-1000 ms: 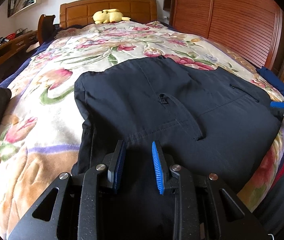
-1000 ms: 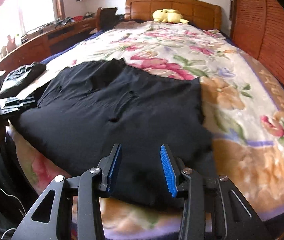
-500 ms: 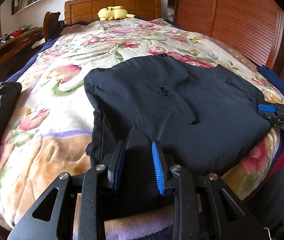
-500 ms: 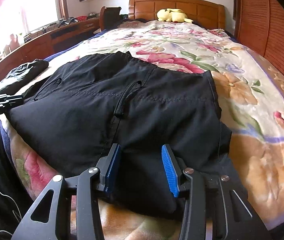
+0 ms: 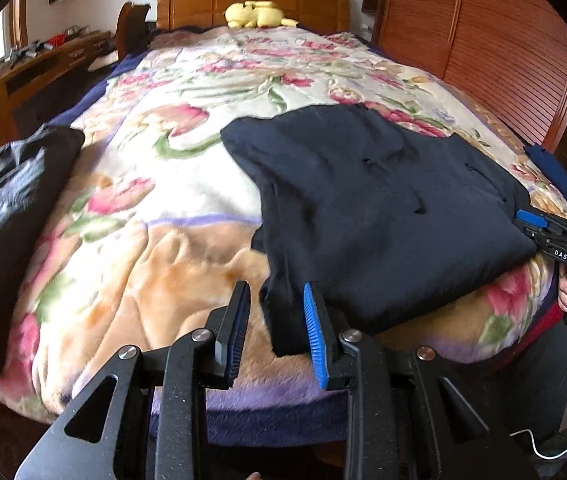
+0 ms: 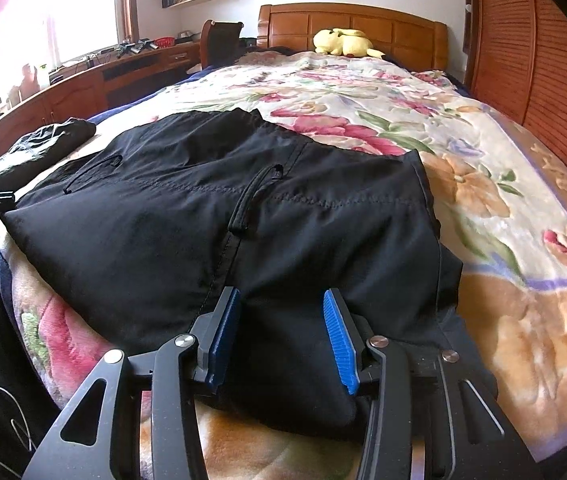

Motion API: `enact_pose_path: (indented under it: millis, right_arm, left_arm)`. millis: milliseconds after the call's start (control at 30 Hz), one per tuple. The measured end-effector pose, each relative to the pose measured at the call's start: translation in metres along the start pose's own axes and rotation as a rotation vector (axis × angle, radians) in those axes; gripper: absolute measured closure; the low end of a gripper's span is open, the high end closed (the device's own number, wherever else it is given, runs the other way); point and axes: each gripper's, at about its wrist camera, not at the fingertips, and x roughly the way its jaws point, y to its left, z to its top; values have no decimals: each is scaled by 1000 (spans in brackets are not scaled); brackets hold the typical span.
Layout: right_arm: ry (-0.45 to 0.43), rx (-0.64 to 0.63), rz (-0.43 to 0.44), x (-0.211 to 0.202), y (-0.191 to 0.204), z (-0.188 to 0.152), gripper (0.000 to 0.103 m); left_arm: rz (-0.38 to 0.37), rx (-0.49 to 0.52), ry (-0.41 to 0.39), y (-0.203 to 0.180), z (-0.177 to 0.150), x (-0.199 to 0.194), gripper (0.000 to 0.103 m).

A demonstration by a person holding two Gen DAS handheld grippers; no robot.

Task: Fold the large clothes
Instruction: 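Grasp the edge of the folded black coat with the left gripper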

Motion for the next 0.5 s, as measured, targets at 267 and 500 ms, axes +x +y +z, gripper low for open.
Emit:
enact_pose_path:
  millis: [267,500]
  right_arm:
    - [-1,-1,1,0,0,-1,57]
    - [-4,-5,1,1,-1,0,57]
  left_arm:
    - [29,29,53,-8,-6,17,74]
    - [45,24,36,-8,-10,20,74]
